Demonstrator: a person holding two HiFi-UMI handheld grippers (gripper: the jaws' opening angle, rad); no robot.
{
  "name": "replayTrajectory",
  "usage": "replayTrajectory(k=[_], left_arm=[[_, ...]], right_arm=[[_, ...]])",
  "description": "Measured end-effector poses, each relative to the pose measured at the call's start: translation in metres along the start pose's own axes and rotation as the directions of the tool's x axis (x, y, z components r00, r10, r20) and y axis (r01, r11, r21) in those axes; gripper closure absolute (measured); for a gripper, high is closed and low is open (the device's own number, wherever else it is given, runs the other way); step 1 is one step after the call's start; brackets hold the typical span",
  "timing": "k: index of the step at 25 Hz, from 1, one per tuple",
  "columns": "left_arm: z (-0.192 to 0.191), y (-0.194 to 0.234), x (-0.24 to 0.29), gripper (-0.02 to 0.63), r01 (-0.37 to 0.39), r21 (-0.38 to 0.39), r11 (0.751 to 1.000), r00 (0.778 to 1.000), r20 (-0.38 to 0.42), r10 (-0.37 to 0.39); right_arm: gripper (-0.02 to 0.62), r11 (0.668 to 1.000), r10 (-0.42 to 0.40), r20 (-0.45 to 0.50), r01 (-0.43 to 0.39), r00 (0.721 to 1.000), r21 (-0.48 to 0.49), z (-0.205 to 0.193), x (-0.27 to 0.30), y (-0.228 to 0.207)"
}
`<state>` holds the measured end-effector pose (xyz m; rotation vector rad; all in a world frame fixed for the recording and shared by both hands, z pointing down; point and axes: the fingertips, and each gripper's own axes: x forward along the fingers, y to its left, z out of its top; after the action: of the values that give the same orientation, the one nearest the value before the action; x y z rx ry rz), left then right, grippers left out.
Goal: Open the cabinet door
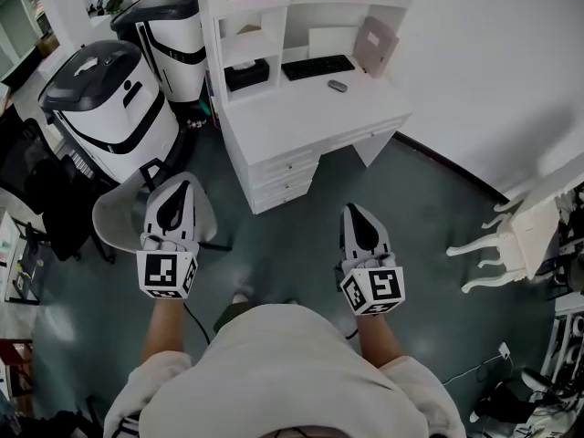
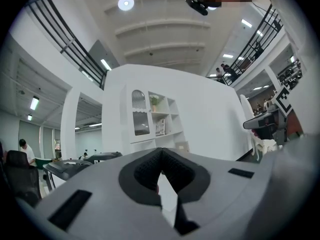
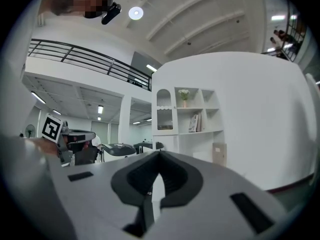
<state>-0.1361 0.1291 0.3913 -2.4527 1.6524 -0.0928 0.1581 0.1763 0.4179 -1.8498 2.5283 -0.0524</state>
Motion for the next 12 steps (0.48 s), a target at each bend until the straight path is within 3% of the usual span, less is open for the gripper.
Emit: replayTrajectory(k=[12], left_arm=[[-0.005, -0.028, 0.015, 0.609, -0.03, 0.009, 1.0, 0.999, -0.026, 0.03]], right_arm=[[0.591, 0.999, 0.043, -0.034, -0.042, 0.998, 0.026, -0.019, 0.002, -0.033]])
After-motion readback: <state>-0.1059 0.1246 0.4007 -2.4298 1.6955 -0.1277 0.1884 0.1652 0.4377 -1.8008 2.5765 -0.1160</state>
